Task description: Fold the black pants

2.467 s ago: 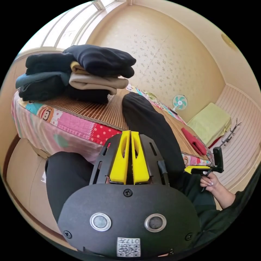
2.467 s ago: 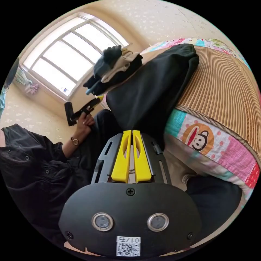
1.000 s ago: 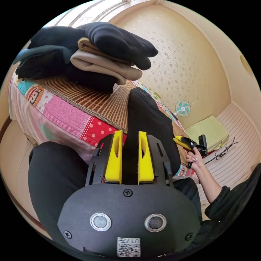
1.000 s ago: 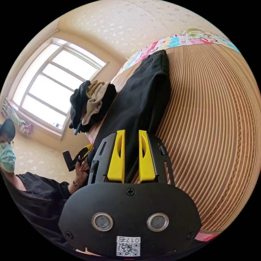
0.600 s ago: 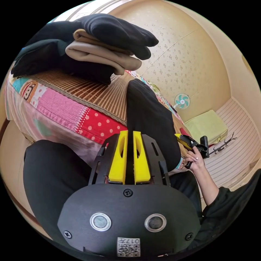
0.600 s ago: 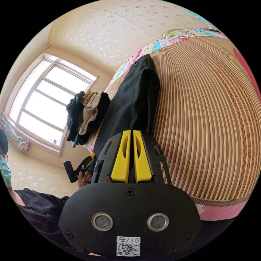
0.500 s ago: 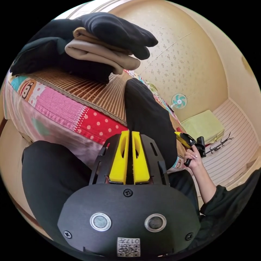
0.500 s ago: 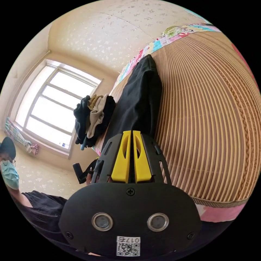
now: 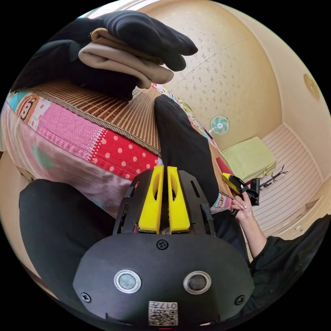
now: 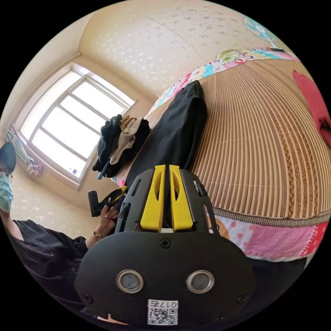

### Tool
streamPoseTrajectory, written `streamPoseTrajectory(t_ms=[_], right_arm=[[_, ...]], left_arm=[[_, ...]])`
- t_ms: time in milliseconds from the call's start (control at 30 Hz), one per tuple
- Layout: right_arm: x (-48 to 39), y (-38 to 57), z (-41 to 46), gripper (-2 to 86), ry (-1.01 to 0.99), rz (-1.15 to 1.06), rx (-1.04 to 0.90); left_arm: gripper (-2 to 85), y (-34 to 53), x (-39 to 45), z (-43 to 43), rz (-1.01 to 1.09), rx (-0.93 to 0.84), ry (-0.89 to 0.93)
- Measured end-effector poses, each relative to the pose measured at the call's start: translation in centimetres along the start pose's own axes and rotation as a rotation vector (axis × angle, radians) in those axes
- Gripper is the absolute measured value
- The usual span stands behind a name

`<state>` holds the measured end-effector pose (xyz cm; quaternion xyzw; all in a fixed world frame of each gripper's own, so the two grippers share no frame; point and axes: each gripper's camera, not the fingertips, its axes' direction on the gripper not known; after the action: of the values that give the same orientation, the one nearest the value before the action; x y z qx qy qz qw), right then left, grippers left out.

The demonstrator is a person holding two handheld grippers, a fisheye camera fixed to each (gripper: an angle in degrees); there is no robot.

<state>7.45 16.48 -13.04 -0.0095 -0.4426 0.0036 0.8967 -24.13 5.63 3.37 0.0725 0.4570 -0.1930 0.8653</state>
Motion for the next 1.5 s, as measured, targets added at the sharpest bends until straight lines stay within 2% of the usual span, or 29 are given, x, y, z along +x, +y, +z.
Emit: streamPoseTrajectory(t_ms=[100,267,367,567,667,933,1067,1233,1300,1367,1500], right_arm=[[-0.9,-0.7,2.6,6.3,0.049,0.004,-0.07],[-2.4,-1.1,1.8,8.8,0.125,0.053,0.033],[-2.6,-1.5,2.9,11.4,0.143,0.054,-0.014],[-6.5,-0.4,4.1,12.0,0.228,-0.136,-0.042],[-7.6,0.3,4.4,12.4,0.26,-0.135,-0.022],[-6.2,0.9,4.1,10.6,0.126,-0.006,0.054],[-5.0,-0.7,3.9,3.9,0.1,0.028,-0.005],[-4.0,-0.3,0.0,2.2,-0.052,0.078,0.149],[-2.7,0.7,0.1,1.9,-0.027,0.146,0.171],[-2.4,0.8,1.6,1.9,0.064,0.146,0.095],[-1.4,0.5,1.8,2.6,0.018,0.164,0.087]], left_arm=[[0.1,-0.2,-0.1,-0.1,-0.005,0.003,0.015],[0.4,-0.3,-0.2,-0.4,-0.004,0.007,0.03],[0.5,-0.4,-0.1,-0.5,0.001,0.003,0.033],[0.8,-0.6,0.0,-0.5,-0.012,0.003,0.042],[0.9,-0.7,0.1,-0.4,-0.019,0.003,0.041],[1.1,-0.8,0.3,-0.2,-0.023,-0.001,0.055],[0.5,-0.7,0.4,-0.5,-0.028,0.004,0.071],[-0.2,-0.8,2.3,-1.6,0.1,0.057,0.132],[-0.2,-0.8,1.8,-0.6,0.051,-0.004,0.147],[0.0,-0.8,1.6,-0.1,0.019,-0.03,0.104],[1.8,-0.5,2.2,-1.0,0.026,0.027,0.058]])
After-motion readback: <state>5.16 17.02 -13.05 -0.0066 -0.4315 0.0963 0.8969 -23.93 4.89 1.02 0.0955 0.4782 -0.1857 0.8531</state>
